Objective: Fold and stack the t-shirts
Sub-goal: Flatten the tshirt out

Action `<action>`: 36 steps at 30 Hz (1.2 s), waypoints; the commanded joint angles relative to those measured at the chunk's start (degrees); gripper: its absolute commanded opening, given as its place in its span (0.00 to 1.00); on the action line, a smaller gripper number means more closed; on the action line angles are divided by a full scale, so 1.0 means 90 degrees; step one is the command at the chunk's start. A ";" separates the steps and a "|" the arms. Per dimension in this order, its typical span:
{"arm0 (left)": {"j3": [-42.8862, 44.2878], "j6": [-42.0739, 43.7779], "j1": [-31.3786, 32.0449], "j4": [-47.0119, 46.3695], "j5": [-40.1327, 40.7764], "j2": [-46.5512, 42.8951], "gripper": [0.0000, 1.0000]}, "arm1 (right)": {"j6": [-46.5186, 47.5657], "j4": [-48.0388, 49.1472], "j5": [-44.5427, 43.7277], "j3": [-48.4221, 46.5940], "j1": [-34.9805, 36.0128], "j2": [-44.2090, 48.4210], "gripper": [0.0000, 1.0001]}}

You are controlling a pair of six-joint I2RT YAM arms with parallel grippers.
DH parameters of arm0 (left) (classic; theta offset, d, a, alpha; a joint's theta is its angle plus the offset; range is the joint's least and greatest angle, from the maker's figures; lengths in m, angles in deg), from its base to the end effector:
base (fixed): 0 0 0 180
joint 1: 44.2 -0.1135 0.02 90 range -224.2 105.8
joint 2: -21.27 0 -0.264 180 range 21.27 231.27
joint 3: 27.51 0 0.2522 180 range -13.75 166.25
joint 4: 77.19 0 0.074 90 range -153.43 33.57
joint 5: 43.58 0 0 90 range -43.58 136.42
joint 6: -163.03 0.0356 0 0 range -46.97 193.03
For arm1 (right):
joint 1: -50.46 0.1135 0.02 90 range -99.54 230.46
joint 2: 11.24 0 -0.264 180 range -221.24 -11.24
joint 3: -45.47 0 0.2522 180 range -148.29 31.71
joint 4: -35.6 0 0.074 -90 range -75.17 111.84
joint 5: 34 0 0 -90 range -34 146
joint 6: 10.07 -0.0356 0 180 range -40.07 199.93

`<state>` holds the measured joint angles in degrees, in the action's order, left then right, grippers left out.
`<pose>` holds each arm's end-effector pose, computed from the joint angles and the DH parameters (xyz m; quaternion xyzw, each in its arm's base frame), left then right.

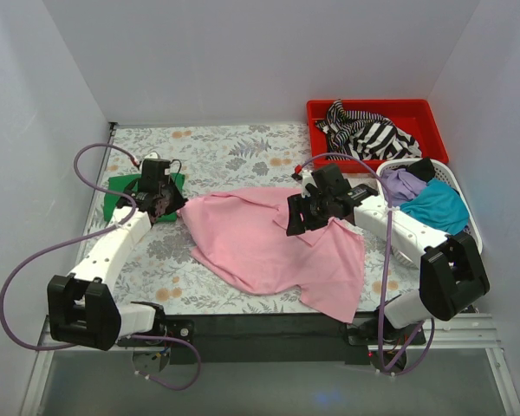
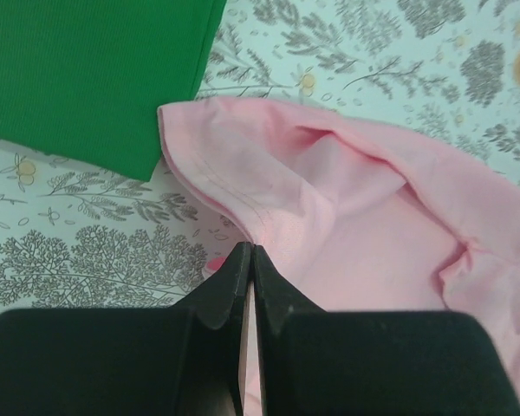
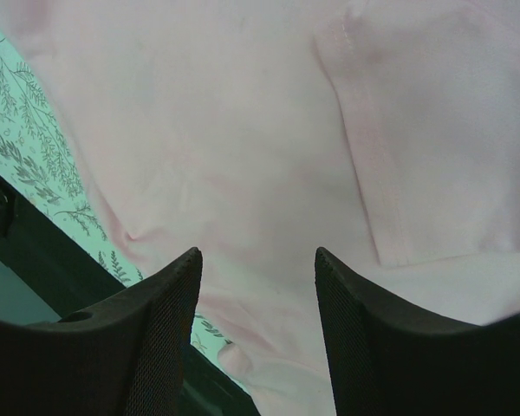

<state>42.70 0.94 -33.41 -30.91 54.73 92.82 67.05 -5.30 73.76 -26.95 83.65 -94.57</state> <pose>0.2585 -0.0440 0.2773 -0.4966 0.7867 -0.1880 0.3150 0.2482 0.1753 0.2432 -0.2143 0.9101 0.2607 0.2404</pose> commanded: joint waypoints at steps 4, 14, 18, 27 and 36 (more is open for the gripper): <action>-0.0422 0.0285 -0.0056 0.0098 0.1047 -0.0078 0.00 | 0.0045 -0.0022 0.0048 -0.0016 0.0043 0.0118 0.61; 0.0670 0.0480 -0.0154 0.0391 0.0980 -0.0314 0.00 | 0.0055 -0.0012 0.0136 -0.0084 0.0043 0.0020 0.61; 0.1208 0.0794 -0.0173 0.0547 0.1478 0.0038 0.00 | 0.0094 -0.0012 0.0136 -0.0104 0.0043 -0.0028 0.62; 0.0119 0.0091 -0.0251 0.0861 0.1849 0.0185 0.11 | 0.0162 -0.0120 -0.0644 -0.0055 0.0043 0.0098 0.63; -0.0178 -0.0183 -0.0447 0.0773 0.1870 -0.0097 0.87 | 0.0406 -0.0452 -0.1593 -0.0260 -0.0424 0.0119 0.67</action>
<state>39.22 0.54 -37.08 -22.74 70.32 95.56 69.32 -8.32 62.78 -26.97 82.75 -94.68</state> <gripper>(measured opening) 0.867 0.668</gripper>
